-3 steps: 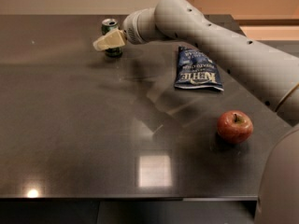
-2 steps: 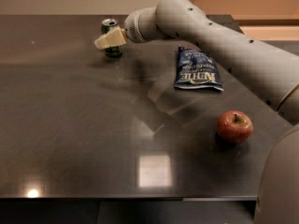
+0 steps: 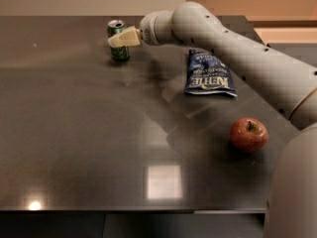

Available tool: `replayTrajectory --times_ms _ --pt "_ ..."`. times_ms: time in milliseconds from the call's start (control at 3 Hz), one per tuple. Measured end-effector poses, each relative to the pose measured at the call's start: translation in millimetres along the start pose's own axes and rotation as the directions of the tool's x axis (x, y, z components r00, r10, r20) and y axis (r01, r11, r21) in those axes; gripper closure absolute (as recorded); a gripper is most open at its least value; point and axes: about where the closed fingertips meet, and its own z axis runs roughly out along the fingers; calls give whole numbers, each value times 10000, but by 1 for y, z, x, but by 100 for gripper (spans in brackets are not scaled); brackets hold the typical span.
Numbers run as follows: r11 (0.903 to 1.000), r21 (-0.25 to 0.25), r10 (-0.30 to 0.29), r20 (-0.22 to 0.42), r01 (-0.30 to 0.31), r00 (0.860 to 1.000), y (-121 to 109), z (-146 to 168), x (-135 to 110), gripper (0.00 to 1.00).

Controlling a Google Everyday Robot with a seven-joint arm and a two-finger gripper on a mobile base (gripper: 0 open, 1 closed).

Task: Knock green can over

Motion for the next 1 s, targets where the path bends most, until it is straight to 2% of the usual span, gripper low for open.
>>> replayTrajectory --times_ms 333,667,1000 --pt "9998 -155 111 229 -107 9997 -4 21 4 0" --pt "9979 -582 296 351 -275 9989 6 44 1 0" --pt "9964 -752 410 347 -383 9986 14 61 -3 0"
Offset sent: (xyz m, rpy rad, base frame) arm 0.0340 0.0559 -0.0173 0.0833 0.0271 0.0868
